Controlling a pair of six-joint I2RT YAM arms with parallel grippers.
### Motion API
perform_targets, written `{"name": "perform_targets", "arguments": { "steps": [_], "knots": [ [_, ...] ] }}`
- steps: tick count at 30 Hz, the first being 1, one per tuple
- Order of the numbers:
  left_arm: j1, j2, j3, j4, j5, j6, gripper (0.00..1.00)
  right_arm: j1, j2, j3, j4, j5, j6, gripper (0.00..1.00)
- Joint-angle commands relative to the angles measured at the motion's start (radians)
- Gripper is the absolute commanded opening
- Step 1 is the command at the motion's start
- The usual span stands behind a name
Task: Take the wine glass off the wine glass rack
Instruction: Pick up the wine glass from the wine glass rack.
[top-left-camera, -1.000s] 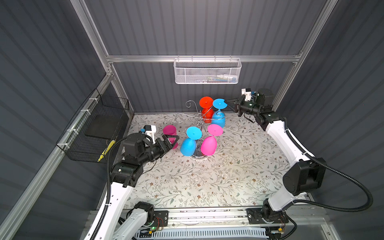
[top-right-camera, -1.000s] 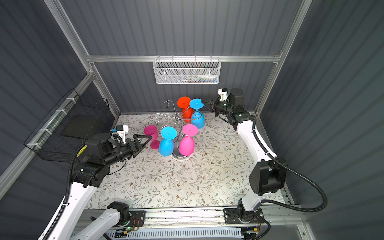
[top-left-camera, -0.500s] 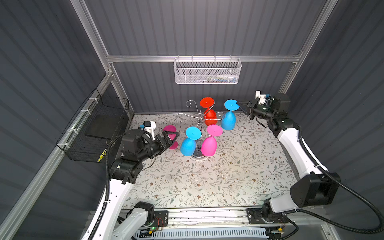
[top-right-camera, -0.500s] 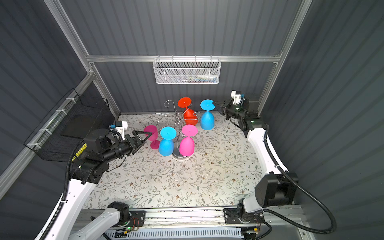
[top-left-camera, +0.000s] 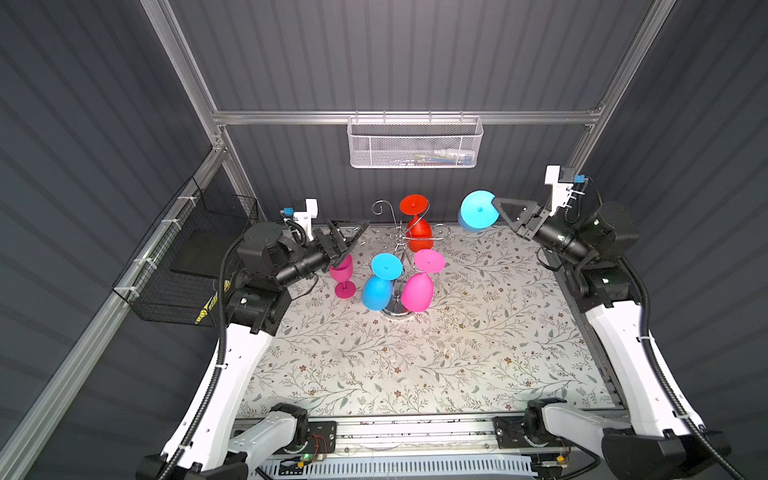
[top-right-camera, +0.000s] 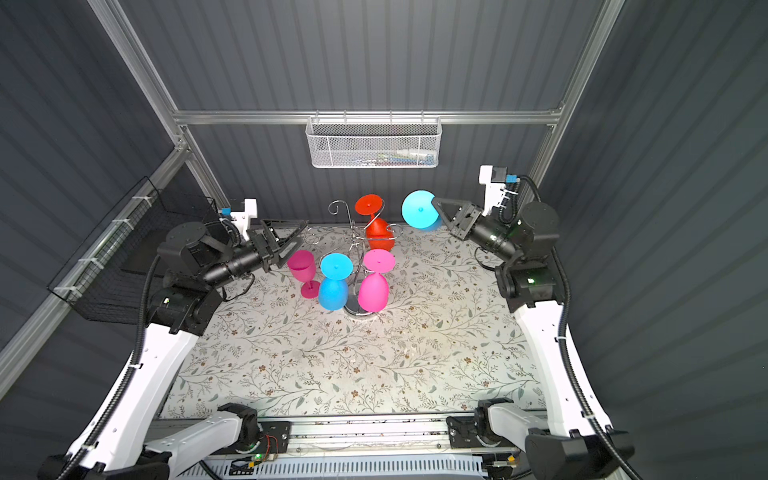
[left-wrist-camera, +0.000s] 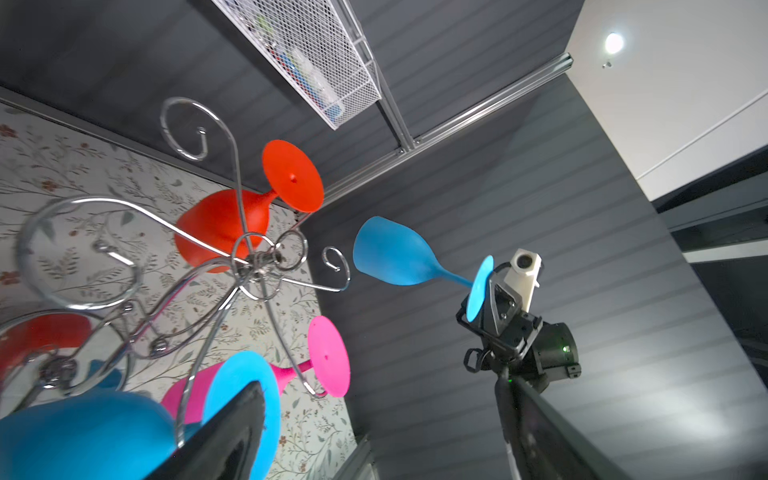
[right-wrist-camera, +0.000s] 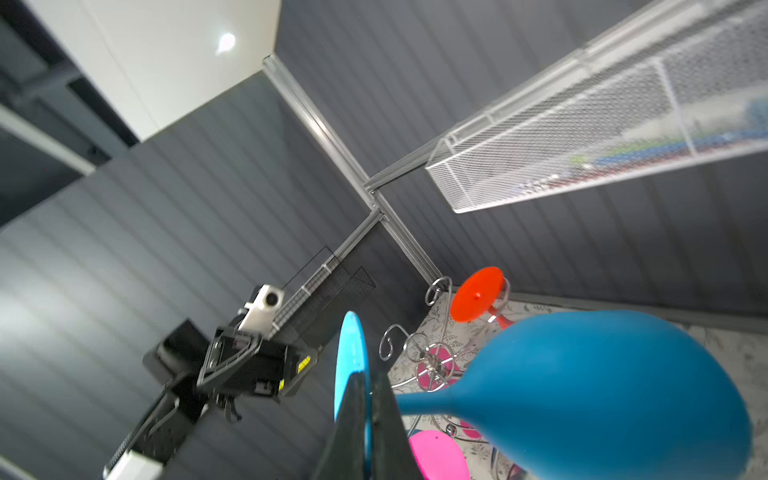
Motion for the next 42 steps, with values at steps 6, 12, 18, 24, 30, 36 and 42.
{"name": "perform_targets", "arguments": {
  "steps": [6,12,18,24,30,36,42],
  "knots": [
    [-0.174,0.13,0.07,0.228,0.078,-0.113,0.91,0.203,-0.106,-0.038,0.027,-0.086,-0.538,0.0],
    [-0.29,0.205,0.088,0.296,0.098,-0.129,0.9,0.305,-0.127,-0.07,-0.008,-0.099,-0.765,0.0],
    [-0.371,0.223,0.087,0.321,0.093,-0.115,0.85,0.378,-0.129,-0.069,-0.087,-0.027,-0.929,0.0],
    [-0.426,0.243,0.085,0.321,0.083,-0.097,0.75,0.425,-0.127,-0.067,-0.131,0.017,-1.014,0.0],
    [-0.437,0.234,0.083,0.33,0.074,-0.096,0.59,0.453,-0.136,-0.071,-0.172,0.077,-1.083,0.0],
    [-0.442,0.234,0.073,0.328,0.071,-0.099,0.4,0.474,-0.142,-0.077,-0.181,0.126,-1.125,0.0],
    [-0.442,0.229,0.068,0.315,0.069,-0.098,0.27,0.488,-0.146,-0.079,-0.194,0.15,-1.15,0.0]
  ]
}}
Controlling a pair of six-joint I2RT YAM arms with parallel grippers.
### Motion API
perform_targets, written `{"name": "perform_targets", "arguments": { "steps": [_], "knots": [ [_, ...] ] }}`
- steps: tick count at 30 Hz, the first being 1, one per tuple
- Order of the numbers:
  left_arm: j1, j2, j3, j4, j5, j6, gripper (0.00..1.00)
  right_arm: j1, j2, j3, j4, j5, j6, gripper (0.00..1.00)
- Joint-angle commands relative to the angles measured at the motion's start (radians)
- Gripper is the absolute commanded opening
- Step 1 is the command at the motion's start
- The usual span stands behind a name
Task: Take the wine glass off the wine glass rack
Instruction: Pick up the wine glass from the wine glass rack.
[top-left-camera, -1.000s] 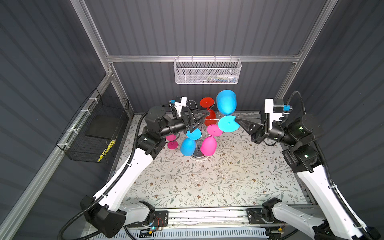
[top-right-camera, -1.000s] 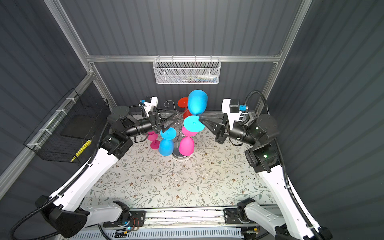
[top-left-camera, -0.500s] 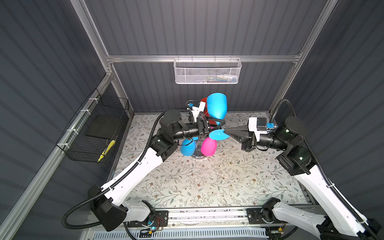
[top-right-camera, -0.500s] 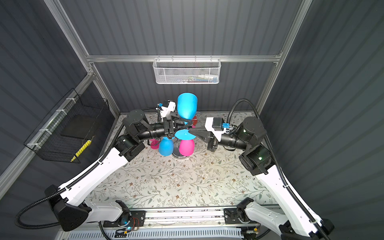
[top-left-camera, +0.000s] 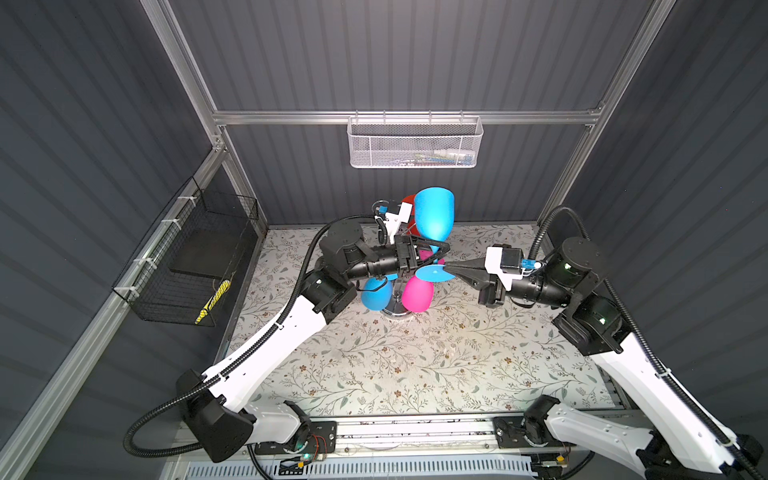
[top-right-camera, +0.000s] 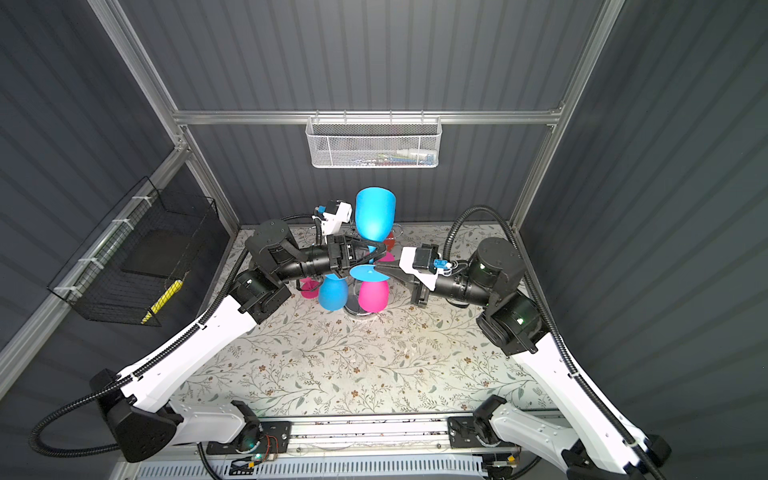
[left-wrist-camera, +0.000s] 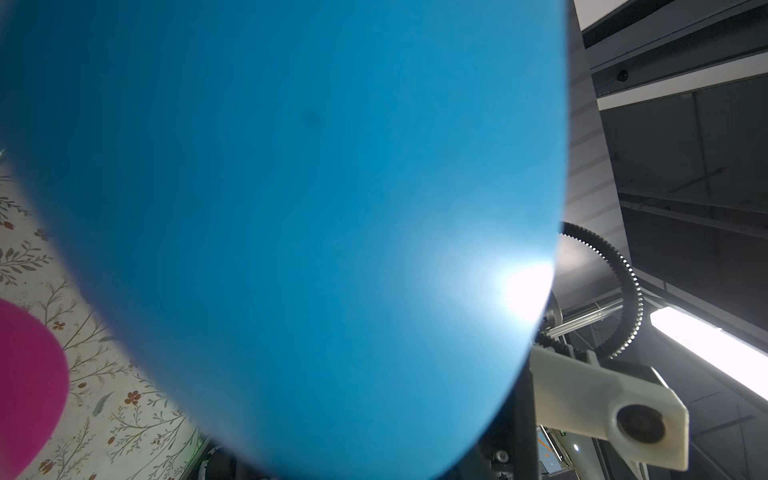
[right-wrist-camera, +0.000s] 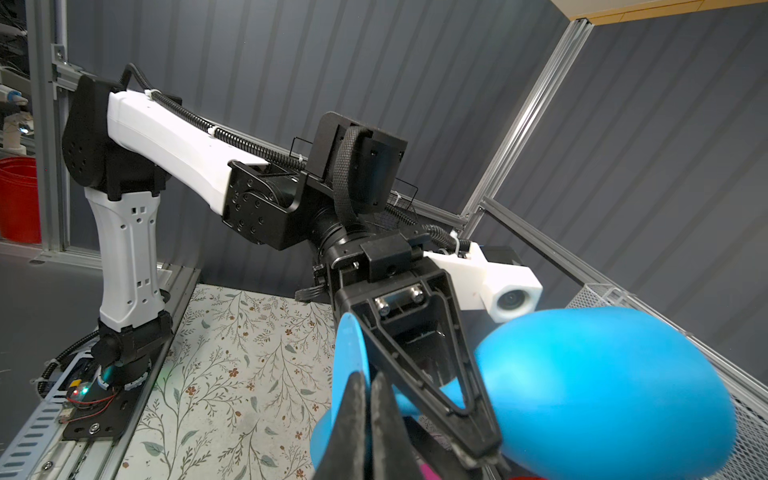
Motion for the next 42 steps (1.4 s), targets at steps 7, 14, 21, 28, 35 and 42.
{"name": "perform_targets", "arguments": {
  "steps": [7,14,21,28,35,42],
  "knots": [
    [-0.013,-0.007,0.008,-0.007,0.008,0.017,0.09,0.018,-0.009,0.001,-0.001,0.061,-0.052,0.0],
    [-0.013,-0.007,0.004,-0.007,-0.002,0.017,0.0,0.031,-0.012,-0.001,-0.019,0.087,-0.072,0.32],
    [-0.013,-0.033,0.029,-0.147,-0.068,0.167,0.0,0.033,-0.049,-0.033,0.026,0.123,-0.018,0.99],
    [-0.013,-0.061,0.182,-0.529,-0.303,0.608,0.0,0.032,-0.09,-0.046,0.121,0.294,0.226,0.99],
    [-0.014,-0.041,0.306,-0.726,-0.633,1.107,0.0,0.007,-0.006,0.153,-0.09,0.508,0.562,0.99],
    [-0.021,-0.034,0.282,-0.692,-0.79,1.547,0.0,-0.117,0.159,0.376,-0.313,0.244,0.876,0.87]
  ]
}}
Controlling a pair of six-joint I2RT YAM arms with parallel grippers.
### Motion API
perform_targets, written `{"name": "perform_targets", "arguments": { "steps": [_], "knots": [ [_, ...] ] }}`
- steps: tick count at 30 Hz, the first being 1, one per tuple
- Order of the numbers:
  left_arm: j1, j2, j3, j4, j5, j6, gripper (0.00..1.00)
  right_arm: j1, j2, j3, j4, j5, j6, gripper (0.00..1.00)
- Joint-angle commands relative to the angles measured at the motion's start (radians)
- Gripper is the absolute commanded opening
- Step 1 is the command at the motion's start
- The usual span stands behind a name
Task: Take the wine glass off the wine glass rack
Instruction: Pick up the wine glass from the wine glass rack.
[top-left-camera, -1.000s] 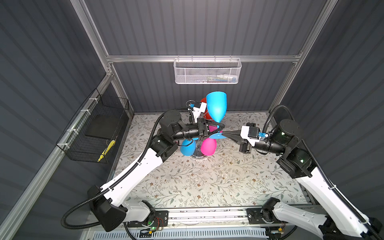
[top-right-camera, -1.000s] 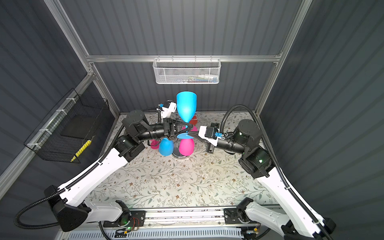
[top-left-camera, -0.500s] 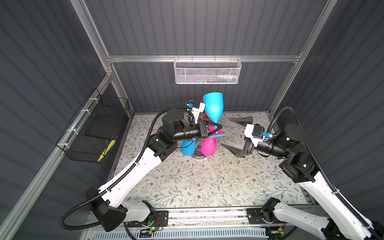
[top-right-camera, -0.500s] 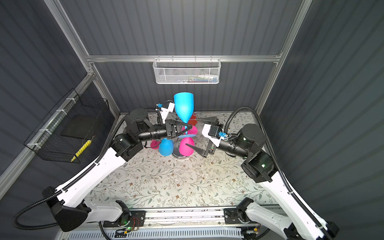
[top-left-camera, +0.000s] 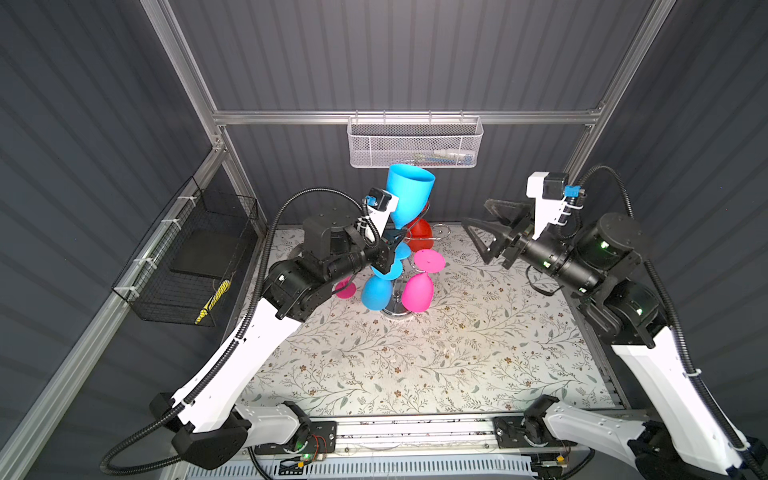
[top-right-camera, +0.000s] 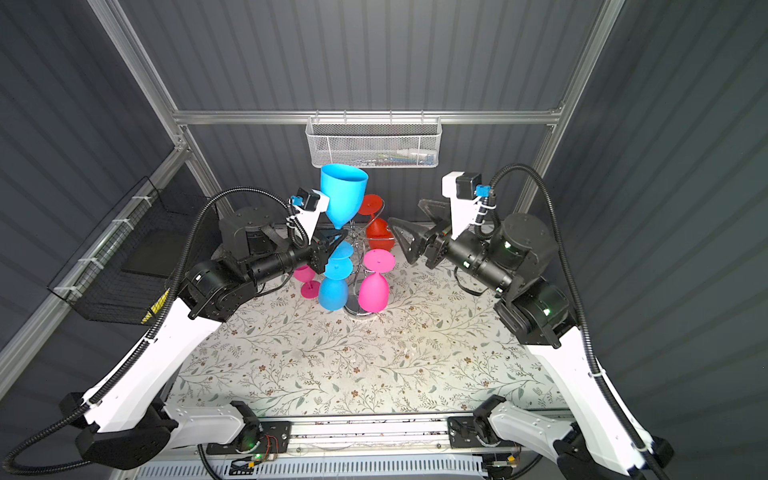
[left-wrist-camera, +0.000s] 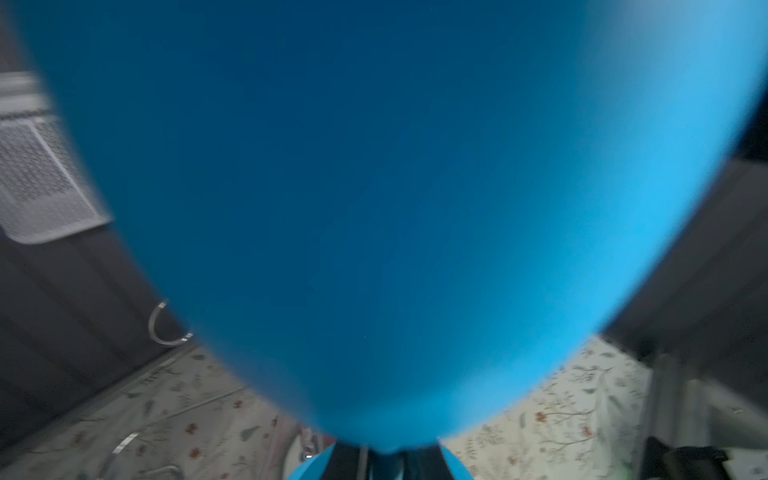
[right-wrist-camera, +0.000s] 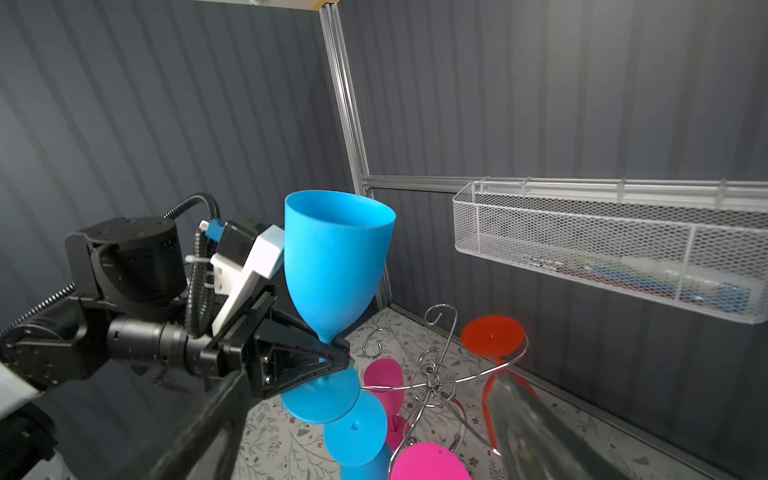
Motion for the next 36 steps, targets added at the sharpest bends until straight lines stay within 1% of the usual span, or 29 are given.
{"name": "perform_targets", "arguments": {
  "steps": [1,3,6,8,11,15,17,18,21,31,36],
  "knots": [
    [-0.014,-0.001,-0.026,0.007,-0.138,0.337,0.0,-0.064,0.066,0.053,-0.124,-0.18,0.241,0.84],
    [-0.024,-0.014,-0.053,0.04,-0.191,0.443,0.0,-0.087,0.107,0.085,-0.142,-0.258,0.299,0.8],
    [-0.059,-0.018,-0.071,0.063,-0.262,0.58,0.0,-0.09,0.173,0.16,-0.235,-0.331,0.319,0.75],
    [-0.086,-0.017,-0.083,0.076,-0.301,0.654,0.0,-0.09,0.202,0.181,-0.26,-0.375,0.336,0.71],
    [-0.12,-0.021,-0.111,0.109,-0.344,0.734,0.0,-0.09,0.221,0.174,-0.259,-0.409,0.364,0.64],
    [-0.148,-0.034,-0.145,0.149,-0.38,0.805,0.0,-0.09,0.219,0.146,-0.255,-0.414,0.381,0.58],
    [-0.157,-0.036,-0.152,0.158,-0.393,0.825,0.0,-0.09,0.217,0.137,-0.255,-0.418,0.386,0.53],
    [-0.16,-0.036,-0.154,0.158,-0.396,0.831,0.0,-0.09,0.216,0.131,-0.252,-0.422,0.39,0.49],
    [-0.162,-0.037,-0.162,0.17,-0.411,0.852,0.0,-0.09,0.21,0.116,-0.248,-0.426,0.4,0.41],
    [-0.165,-0.048,-0.189,0.18,-0.439,0.905,0.0,-0.101,0.188,0.114,-0.285,-0.401,0.382,0.3],
    [-0.166,-0.053,-0.191,0.177,-0.445,0.918,0.0,-0.114,0.182,0.11,-0.295,-0.401,0.38,0.18]
  ]
}}
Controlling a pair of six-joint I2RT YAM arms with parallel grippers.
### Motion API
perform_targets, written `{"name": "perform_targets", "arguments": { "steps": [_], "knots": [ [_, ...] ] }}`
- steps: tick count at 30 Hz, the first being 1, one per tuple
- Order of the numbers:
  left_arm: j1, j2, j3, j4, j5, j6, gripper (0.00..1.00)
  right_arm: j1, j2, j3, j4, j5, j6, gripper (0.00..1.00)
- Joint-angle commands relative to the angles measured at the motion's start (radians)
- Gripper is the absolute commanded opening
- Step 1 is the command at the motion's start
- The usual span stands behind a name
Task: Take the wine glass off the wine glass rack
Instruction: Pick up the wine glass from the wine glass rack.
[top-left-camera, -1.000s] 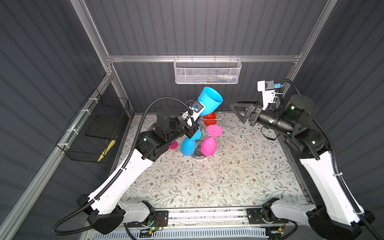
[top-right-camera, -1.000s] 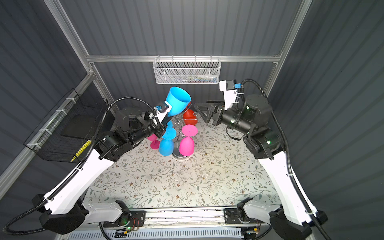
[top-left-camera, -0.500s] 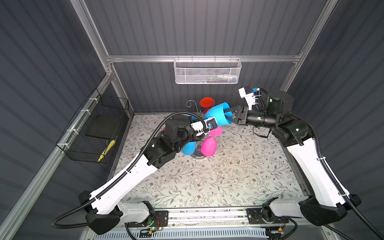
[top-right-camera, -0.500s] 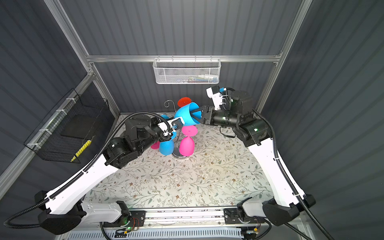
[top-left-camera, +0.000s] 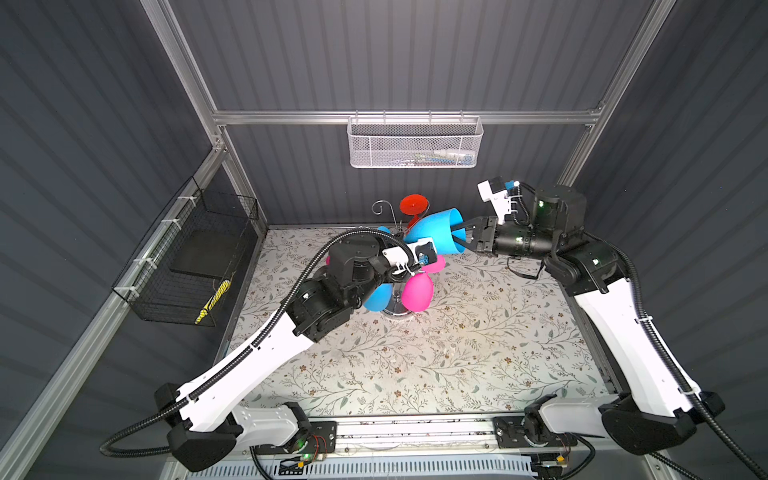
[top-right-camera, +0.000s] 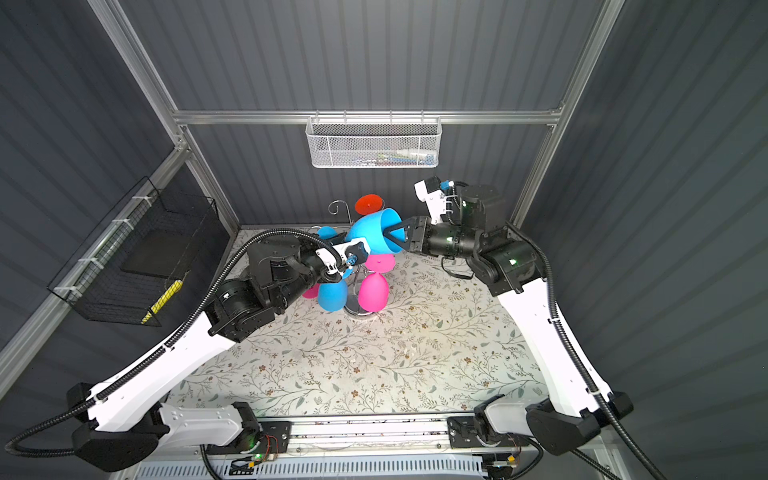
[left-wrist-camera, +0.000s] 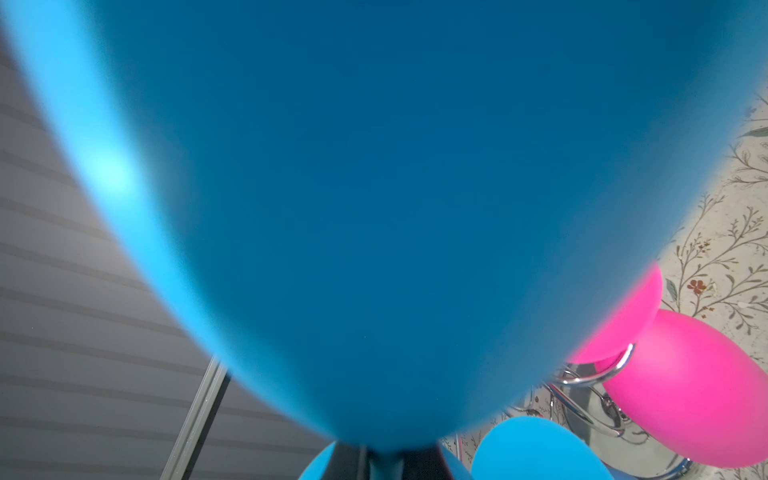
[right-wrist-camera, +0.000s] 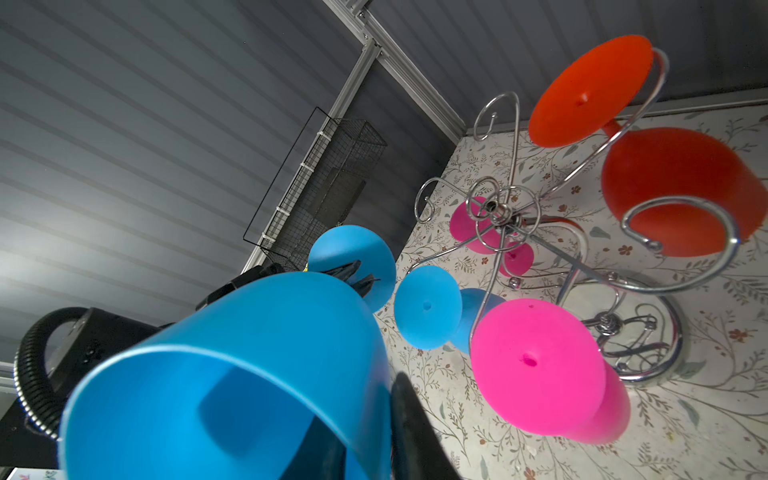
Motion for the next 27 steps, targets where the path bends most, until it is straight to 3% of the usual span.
{"name": "perform_targets", "arguments": {
  "steps": [1,7,10,12,14,15,23,27],
  "knots": [
    [0.001,-0.012,-0.014,-0.007,-0.038,0.044,0.0,-0.002,-0.033,-0.003,-0.003,-0.036,-0.009,0.16],
    [-0.002,-0.019,-0.021,-0.01,-0.039,0.05,0.03,-0.003,-0.036,-0.003,-0.008,-0.034,-0.012,0.0],
    [-0.003,-0.025,-0.032,0.0,-0.039,0.051,0.39,-0.003,-0.035,-0.002,-0.006,-0.035,-0.011,0.0],
    [-0.002,-0.033,-0.041,0.002,-0.034,0.054,0.7,-0.003,-0.036,0.0,-0.003,-0.034,-0.008,0.0],
    [-0.003,-0.043,-0.05,0.011,-0.025,0.046,0.94,-0.003,-0.036,0.002,0.001,-0.03,-0.008,0.0],
    [-0.003,-0.05,-0.055,0.019,-0.021,0.04,0.99,-0.005,-0.037,0.004,0.001,-0.025,-0.009,0.0],
    [-0.002,-0.119,-0.068,0.046,-0.007,-0.102,1.0,-0.074,-0.031,0.103,-0.029,0.04,-0.063,0.0],
    [-0.003,-0.186,-0.111,0.062,0.003,-0.207,1.0,-0.159,-0.03,0.185,-0.082,0.188,-0.144,0.0]
  ]
}}
